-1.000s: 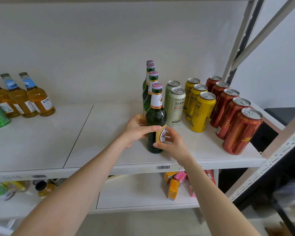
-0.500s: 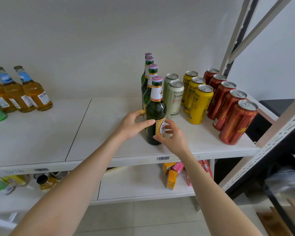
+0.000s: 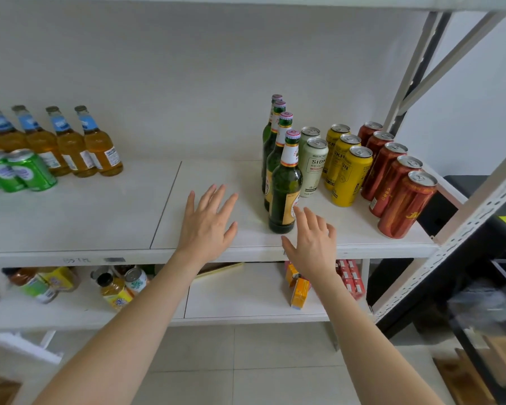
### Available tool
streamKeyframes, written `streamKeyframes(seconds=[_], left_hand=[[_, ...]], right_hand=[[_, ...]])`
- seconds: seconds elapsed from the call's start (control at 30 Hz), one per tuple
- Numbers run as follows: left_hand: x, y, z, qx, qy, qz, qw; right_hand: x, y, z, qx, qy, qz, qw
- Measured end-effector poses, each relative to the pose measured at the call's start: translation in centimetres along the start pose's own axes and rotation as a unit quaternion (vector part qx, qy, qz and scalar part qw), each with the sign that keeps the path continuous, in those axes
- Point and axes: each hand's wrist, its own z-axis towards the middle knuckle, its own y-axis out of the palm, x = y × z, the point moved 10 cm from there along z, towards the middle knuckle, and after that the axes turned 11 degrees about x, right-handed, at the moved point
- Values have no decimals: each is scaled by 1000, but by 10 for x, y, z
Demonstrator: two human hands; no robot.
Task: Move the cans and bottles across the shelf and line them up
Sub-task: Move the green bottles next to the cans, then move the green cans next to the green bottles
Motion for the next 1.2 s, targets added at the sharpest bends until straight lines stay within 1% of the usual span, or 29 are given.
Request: streamKeyframes(seconds=[0.1, 0.33, 0.53, 0.87, 1.2], left_hand=[[-12, -15, -19, 7, 4, 24, 1000], [-47, -42, -53, 8, -8, 47, 999], [-88, -59, -90, -2, -21, 60, 998], [-182, -88, -154, -14, -28, 50, 998], [-297, -83, -165, -4, -34, 73, 997]], right_hand=[[-22, -10, -10, -1, -12, -25, 1000], [-78, -26, -27, 3, -32, -26, 999], [-140, -36, -44, 6, -46, -25, 999], [-260, -40, -73, 7, -52, -28, 998], [-368, 2, -45, 14, -52, -27, 998]])
